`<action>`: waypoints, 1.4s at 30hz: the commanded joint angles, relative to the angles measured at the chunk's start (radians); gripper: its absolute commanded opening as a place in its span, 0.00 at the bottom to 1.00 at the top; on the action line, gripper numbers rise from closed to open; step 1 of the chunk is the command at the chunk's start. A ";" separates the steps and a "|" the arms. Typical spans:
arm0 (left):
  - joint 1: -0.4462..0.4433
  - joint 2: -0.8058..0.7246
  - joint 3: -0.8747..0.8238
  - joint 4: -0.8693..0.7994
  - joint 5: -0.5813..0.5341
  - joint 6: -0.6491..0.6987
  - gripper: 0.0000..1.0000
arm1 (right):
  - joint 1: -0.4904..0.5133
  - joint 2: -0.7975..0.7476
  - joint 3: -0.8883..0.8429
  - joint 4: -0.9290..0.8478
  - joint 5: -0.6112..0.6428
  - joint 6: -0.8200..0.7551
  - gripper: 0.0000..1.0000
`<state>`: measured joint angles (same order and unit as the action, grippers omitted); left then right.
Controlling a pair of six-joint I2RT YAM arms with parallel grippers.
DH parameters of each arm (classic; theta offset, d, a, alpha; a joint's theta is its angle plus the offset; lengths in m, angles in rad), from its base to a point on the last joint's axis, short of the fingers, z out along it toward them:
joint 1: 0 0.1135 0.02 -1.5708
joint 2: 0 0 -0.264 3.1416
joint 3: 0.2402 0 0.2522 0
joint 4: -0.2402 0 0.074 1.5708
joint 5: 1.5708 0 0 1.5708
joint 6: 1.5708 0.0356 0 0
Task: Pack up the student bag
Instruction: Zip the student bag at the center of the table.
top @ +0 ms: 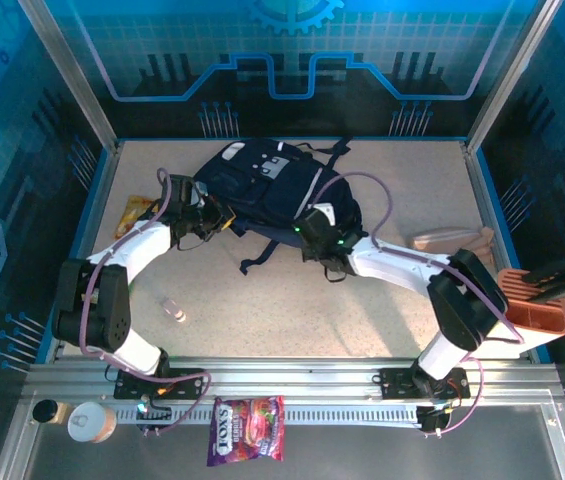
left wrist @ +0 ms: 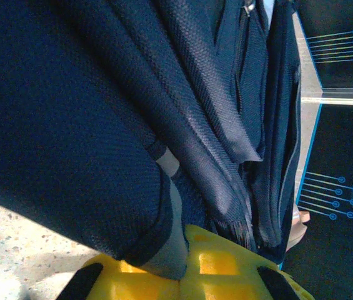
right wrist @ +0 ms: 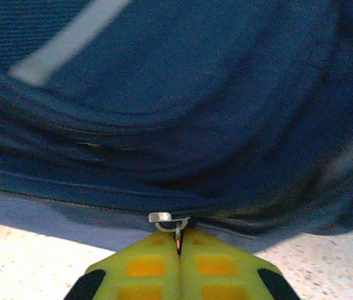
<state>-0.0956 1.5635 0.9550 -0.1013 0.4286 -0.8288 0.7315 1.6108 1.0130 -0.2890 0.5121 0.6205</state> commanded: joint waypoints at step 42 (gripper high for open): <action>-0.024 0.101 -0.243 0.437 0.065 -0.383 0.59 | 0.088 0.268 0.212 0.244 -0.584 -0.067 0.00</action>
<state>-0.1158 1.6196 0.7219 0.2539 0.4767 -1.1439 0.8059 1.8874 1.2129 -0.0517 -0.0536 0.5671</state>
